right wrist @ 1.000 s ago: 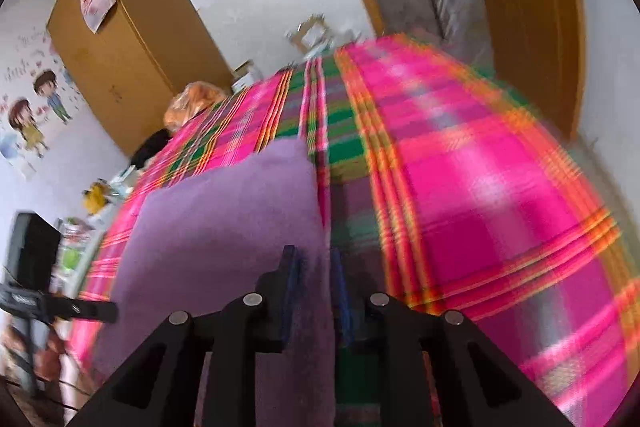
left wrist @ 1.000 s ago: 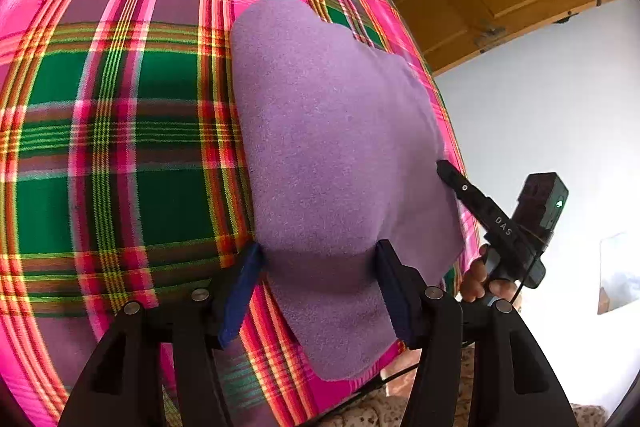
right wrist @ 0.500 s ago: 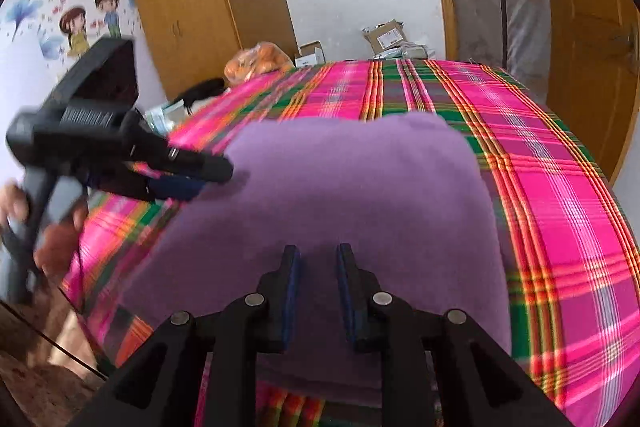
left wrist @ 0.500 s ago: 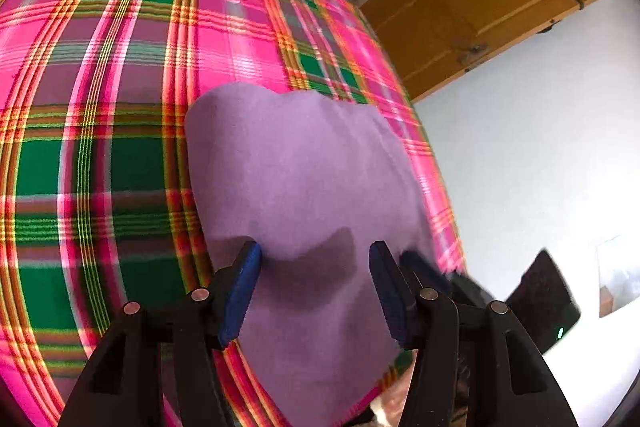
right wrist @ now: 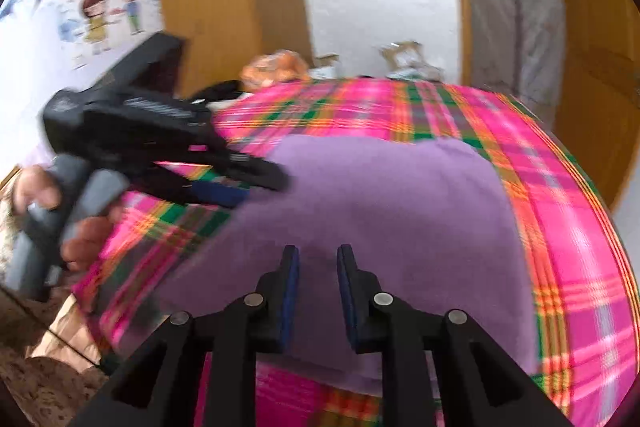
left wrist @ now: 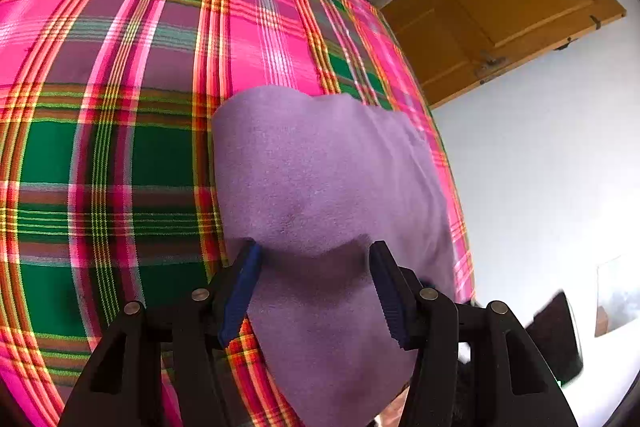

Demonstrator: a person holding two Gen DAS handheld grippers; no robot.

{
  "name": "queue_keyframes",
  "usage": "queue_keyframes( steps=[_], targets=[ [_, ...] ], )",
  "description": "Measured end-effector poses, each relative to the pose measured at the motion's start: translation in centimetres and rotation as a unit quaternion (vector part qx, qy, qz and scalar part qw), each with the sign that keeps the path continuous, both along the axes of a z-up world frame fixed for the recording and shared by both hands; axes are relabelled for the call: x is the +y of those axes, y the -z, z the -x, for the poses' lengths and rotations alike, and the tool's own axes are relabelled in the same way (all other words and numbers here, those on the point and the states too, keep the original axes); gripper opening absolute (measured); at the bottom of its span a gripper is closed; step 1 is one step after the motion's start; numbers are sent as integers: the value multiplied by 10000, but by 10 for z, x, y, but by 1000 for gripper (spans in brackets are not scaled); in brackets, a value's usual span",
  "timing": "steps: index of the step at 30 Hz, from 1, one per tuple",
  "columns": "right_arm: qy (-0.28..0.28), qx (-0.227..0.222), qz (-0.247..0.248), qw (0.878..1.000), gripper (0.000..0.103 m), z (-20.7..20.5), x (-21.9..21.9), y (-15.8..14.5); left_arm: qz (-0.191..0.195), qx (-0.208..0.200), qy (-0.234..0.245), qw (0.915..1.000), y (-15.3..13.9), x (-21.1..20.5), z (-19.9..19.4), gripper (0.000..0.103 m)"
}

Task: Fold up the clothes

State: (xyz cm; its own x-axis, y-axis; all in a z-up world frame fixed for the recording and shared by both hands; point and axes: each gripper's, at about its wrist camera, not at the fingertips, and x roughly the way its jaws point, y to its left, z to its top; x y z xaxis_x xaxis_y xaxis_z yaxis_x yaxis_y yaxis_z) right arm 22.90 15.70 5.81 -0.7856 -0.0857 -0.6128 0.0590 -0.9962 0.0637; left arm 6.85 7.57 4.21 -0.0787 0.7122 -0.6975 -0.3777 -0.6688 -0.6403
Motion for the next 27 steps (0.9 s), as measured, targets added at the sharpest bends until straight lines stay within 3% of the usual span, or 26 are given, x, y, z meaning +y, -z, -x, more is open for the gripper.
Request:
queue_keyframes(
  steps=[10, 13, 19, 27],
  targets=[
    [-22, -72, -249, 9997, 21, -7, -18, -1, 77, -119, -37, 9999, 7, -2, 5, 58],
    [-144, 138, -182, 9996, 21, -12, -26, -11, 54, -177, -105, 9998, 7, -5, 4, 58],
    [-470, 141, -548, 9973, 22, -7, -54, 9, 93, -174, -170, 9997, 6, -10, 0, 58],
    [-496, 82, -718, 9961, 24, -6, -63, 5, 82, -199, -285, 9994, 3, -18, -5, 58]
  ],
)
